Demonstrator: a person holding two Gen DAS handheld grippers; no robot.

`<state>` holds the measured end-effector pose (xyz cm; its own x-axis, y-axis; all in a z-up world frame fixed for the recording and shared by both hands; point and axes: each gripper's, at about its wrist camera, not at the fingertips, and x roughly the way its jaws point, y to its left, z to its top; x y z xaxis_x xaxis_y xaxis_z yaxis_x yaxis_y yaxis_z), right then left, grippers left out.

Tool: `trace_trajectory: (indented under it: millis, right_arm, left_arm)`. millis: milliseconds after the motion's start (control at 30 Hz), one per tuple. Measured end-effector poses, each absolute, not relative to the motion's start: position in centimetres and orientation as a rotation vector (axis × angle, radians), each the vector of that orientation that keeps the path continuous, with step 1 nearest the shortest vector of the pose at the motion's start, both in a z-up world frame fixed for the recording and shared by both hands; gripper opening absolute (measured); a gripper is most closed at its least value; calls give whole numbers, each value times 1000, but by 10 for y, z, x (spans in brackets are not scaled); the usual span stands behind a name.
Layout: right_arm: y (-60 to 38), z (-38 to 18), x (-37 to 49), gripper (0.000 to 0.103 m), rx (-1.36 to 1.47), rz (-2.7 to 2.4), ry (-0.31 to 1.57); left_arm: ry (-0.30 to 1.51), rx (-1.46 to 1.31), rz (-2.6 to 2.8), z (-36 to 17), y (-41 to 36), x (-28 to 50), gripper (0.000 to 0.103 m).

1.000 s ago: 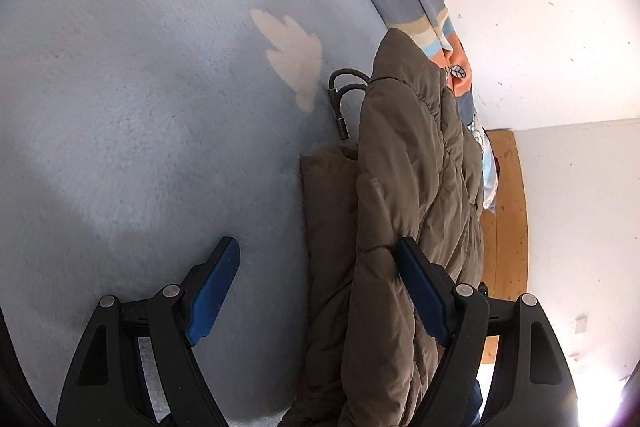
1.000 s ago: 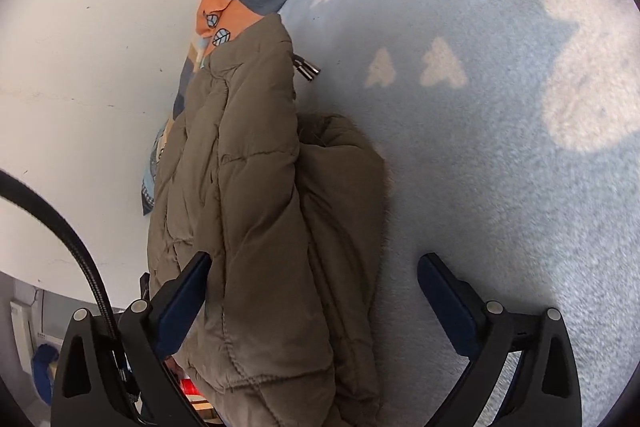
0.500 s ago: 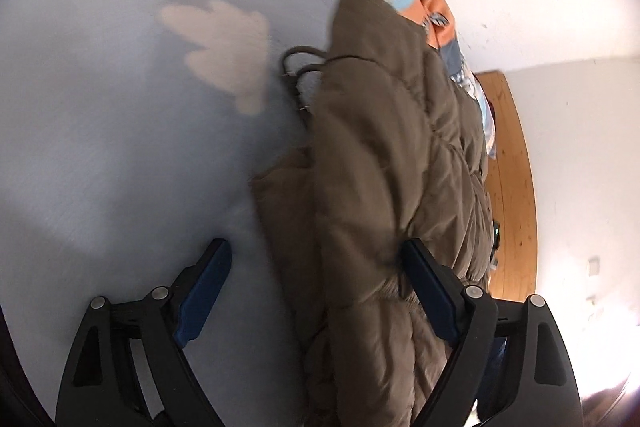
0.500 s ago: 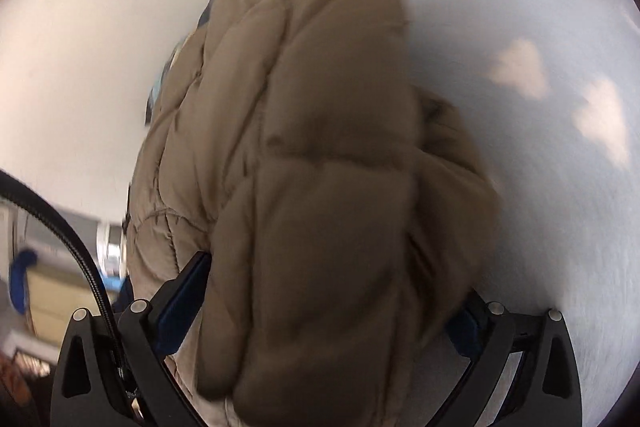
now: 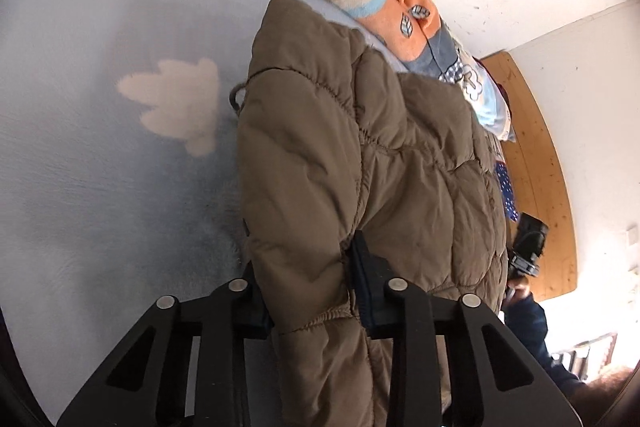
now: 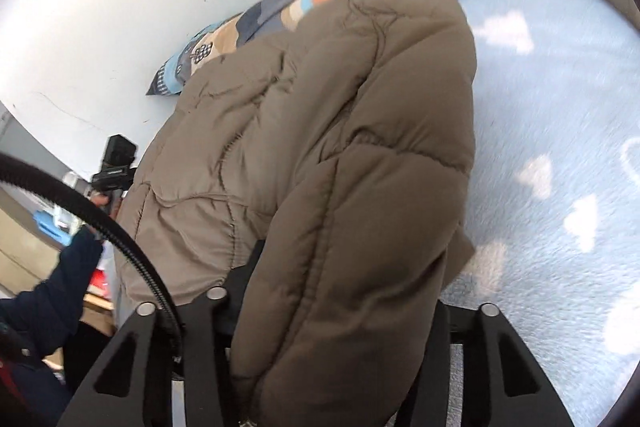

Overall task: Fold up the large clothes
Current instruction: 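Lift the gripped jacket off the bed with both tools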

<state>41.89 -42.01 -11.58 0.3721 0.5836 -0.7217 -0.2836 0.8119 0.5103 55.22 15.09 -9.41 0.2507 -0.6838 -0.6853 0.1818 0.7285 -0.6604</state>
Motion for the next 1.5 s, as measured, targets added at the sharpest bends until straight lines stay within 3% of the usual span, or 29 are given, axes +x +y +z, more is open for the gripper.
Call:
trace_trajectory:
  millis: [367, 500, 533, 700, 867, 1100, 1167, 1233, 1333, 1500]
  right_arm:
    - [-413, -60, 396, 40, 233, 534, 930]
    - [-412, -31, 379, 40, 218, 546, 899]
    - [-412, -25, 374, 40, 217, 548, 892]
    - [-398, 14, 339, 40, 224, 576, 888]
    - [-386, 9, 305, 40, 214, 533, 937]
    - [-402, -21, 293, 39, 278, 433, 985]
    - [-408, -29, 298, 39, 290, 398, 992]
    - [-416, -39, 305, 39, 300, 364, 1001]
    - [-428, -60, 315, 39, 341, 326, 1037]
    - [-434, -74, 322, 40, 341, 342, 1071]
  left_arm:
    - [1102, -465, -616, -30, 163, 501, 26]
    - [1069, -457, -636, 3, 160, 478, 22]
    - [1053, -475, -662, 13, 161, 470, 14]
    - [1049, -430, -700, 52, 152, 428, 14]
    - [1098, -450, -671, 41, 148, 415, 14]
    - [1096, -434, -610, 14, 134, 461, 15]
    - [1104, -428, -552, -2, 131, 489, 25]
    - [1162, -426, -459, -26, 133, 508, 74]
    - [1350, -508, -368, -80, 149, 523, 77]
    - [1406, -625, -615, -95, 173, 499, 77]
